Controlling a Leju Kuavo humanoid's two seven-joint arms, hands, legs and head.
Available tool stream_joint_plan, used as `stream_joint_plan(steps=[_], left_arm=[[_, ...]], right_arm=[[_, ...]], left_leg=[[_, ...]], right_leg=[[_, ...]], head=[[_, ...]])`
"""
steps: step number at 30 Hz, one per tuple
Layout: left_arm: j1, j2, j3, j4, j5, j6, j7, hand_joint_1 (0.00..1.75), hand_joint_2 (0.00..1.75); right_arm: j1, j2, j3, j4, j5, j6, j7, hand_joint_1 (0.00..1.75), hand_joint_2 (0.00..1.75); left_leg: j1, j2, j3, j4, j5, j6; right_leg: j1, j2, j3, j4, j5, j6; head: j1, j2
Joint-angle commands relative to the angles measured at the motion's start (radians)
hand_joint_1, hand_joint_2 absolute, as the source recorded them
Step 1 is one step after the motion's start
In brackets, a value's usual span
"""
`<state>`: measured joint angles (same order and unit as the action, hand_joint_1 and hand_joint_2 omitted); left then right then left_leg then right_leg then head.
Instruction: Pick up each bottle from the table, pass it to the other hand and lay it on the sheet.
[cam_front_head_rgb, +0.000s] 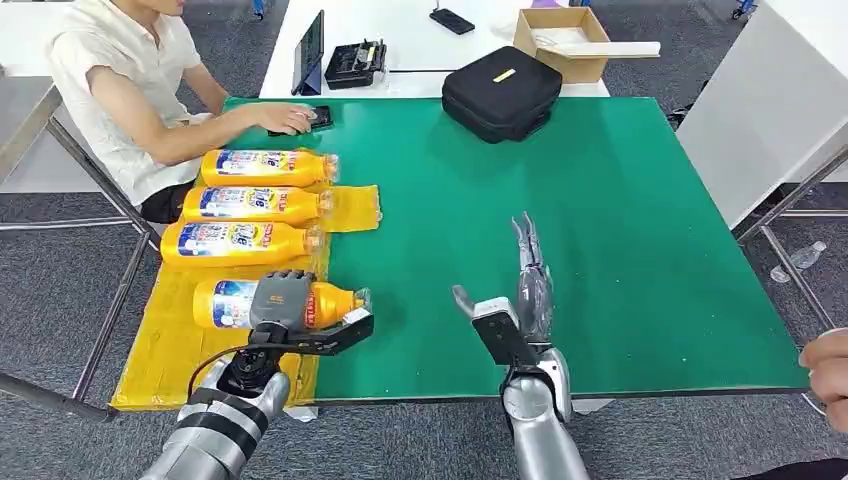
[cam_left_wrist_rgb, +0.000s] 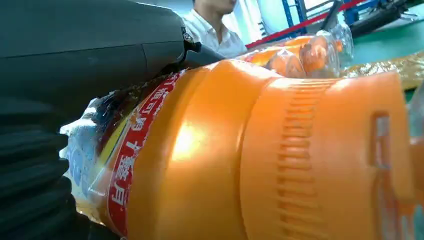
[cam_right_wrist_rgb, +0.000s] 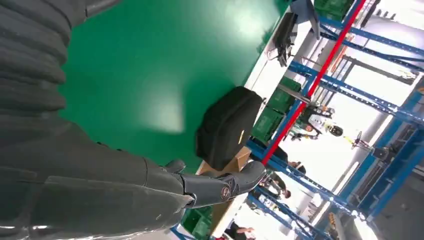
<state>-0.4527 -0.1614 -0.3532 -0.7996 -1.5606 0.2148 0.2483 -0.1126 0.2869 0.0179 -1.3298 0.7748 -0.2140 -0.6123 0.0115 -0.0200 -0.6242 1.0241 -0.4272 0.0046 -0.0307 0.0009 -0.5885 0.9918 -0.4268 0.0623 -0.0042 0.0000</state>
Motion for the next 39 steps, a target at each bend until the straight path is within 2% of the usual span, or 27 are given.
stream_joint_plan(steps=[1, 9, 30, 35, 36, 39], left_arm=[[-0.063, -0.035, 0.095, 0.124, -0.010, -0.031, 0.006, 0.00, 1.75], [-0.114, -0.066, 0.164, 0.238, -0.010, -0.108, -0.040, 0.00, 1.75], [-0.127, -0.078, 0.185, 0.271, -0.010, -0.129, -0.045, 0.00, 1.75], [-0.094, -0.094, 0.133, 0.190, -0.010, -0.067, -0.082, 0.00, 1.75], [-0.083, -0.101, 0.128, 0.160, -0.010, -0.048, -0.099, 0.00, 1.75], [-0.055, -0.114, 0.110, 0.084, -0.010, -0.078, -0.090, 0.00, 1.75]], right_arm=[[-0.028, -0.001, -0.032, 0.065, -0.001, 0.011, 0.002, 0.00, 1.75], [-0.054, -0.005, -0.059, 0.103, -0.020, 0.019, -0.008, 0.00, 1.75], [-0.051, -0.019, -0.074, 0.120, -0.019, 0.016, -0.020, 0.00, 1.75], [-0.022, -0.021, -0.095, 0.086, -0.010, 0.011, -0.016, 0.00, 1.75], [-0.017, -0.022, -0.096, 0.079, -0.004, 0.008, -0.013, 0.00, 1.75], [-0.003, -0.021, -0.103, 0.059, -0.002, 0.007, -0.011, 0.00, 1.75]], left_leg=[[0.001, 0.002, 0.004, 0.000, -0.001, 0.000], [0.001, 0.001, 0.004, 0.000, 0.000, 0.000], [0.000, 0.001, 0.010, -0.001, 0.001, 0.000], [0.000, 0.000, 0.010, -0.001, 0.001, 0.000], [0.001, 0.002, 0.012, -0.002, 0.001, 0.001], [0.000, -0.001, 0.010, -0.001, 0.001, 0.001]], right_leg=[[0.002, 0.000, 0.004, -0.001, 0.000, -0.003], [0.001, 0.000, 0.005, -0.001, 0.000, -0.003], [0.001, 0.000, 0.012, -0.002, 0.001, -0.003], [0.000, -0.001, 0.012, -0.001, 0.000, -0.002], [0.002, 0.000, 0.013, -0.004, 0.001, -0.005], [0.001, -0.002, 0.012, -0.002, 0.000, -0.003]], head=[[0.000, 0.000], [0.000, 0.000], [0.000, 0.000], [0.000, 0.000], [0.000, 0.000], [0.000, 0.000]])
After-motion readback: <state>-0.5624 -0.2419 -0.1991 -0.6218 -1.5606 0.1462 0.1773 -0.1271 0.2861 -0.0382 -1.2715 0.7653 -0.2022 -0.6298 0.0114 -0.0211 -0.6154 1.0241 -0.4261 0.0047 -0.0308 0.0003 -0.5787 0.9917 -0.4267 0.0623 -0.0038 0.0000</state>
